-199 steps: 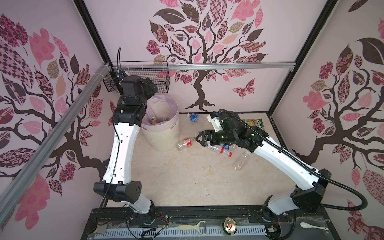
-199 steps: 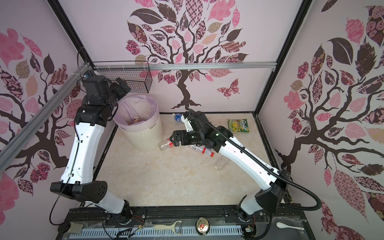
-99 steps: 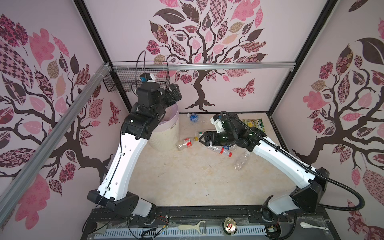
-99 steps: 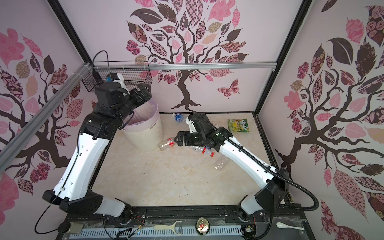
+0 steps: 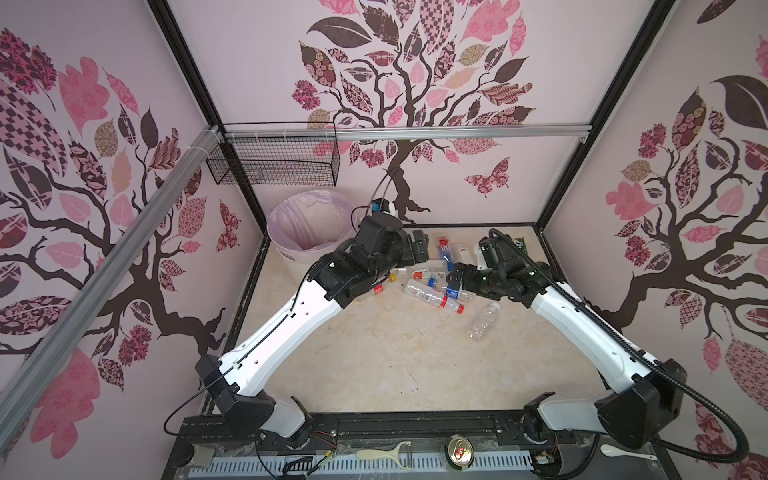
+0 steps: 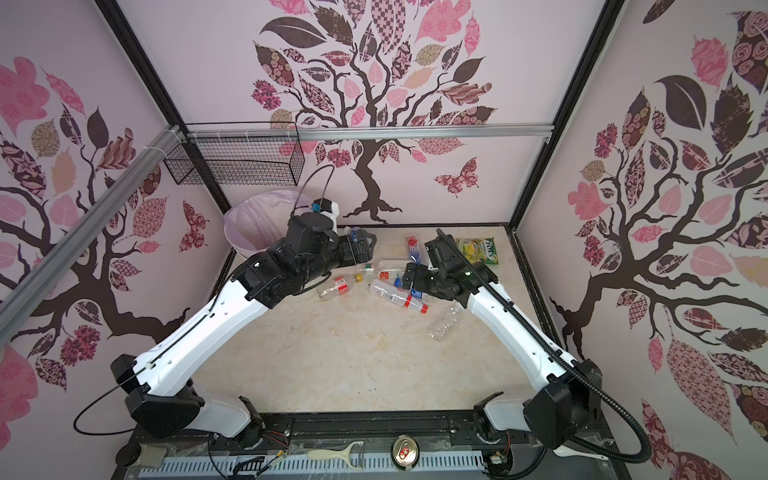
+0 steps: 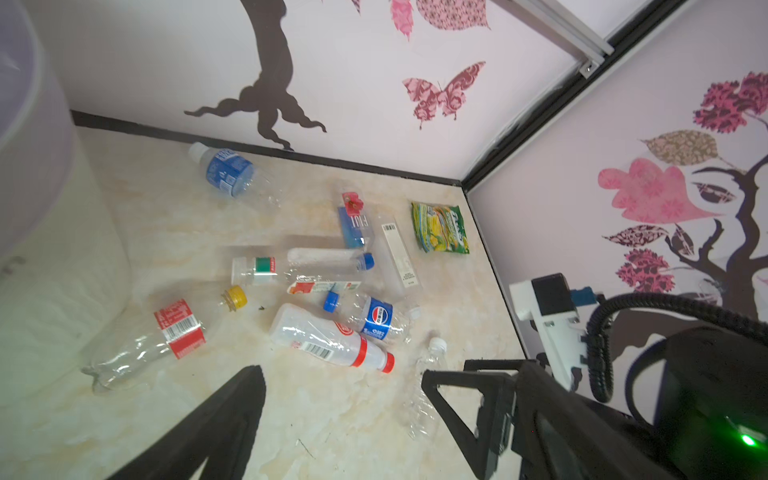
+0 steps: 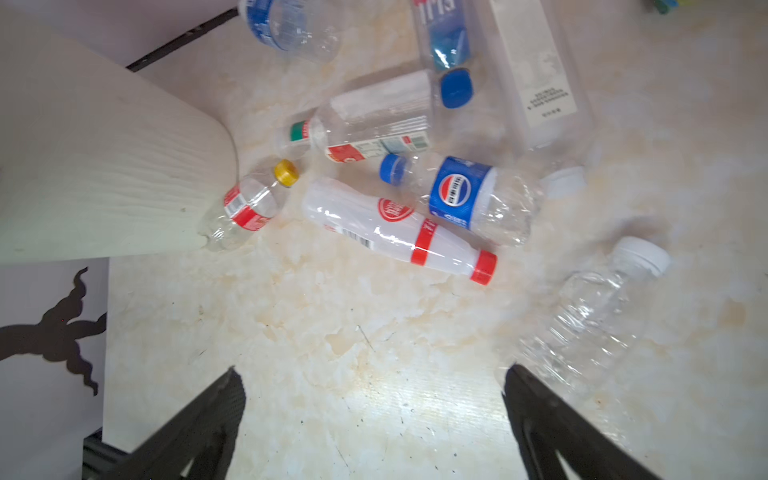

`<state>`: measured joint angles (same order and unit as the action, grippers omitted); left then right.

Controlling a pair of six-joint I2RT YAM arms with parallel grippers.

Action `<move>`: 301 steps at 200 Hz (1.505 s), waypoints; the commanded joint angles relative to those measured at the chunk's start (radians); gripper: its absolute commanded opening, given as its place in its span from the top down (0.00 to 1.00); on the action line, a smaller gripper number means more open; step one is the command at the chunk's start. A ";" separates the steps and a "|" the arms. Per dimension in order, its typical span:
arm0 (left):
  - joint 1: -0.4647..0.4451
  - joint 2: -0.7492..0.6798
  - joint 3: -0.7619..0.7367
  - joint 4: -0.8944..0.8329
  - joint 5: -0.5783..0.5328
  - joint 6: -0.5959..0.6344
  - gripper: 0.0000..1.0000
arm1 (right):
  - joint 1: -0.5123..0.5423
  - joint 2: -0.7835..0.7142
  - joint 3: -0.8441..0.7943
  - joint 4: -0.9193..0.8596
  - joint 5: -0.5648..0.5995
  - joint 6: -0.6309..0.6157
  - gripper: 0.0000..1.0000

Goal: Throw the plastic bottles in the bin
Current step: 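Close the right gripper on the clear white-capped bottle while the left approaches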

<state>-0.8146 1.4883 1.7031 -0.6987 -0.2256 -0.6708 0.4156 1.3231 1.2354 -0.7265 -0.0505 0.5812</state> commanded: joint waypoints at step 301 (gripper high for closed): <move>-0.124 0.057 -0.258 -0.079 0.111 -0.195 0.02 | -0.159 0.148 -0.453 0.173 -0.081 -0.038 0.33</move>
<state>-0.9405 1.5856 1.4639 -0.7536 -0.0784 -0.8673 0.2539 1.4532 0.7784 -0.5457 -0.1345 0.5655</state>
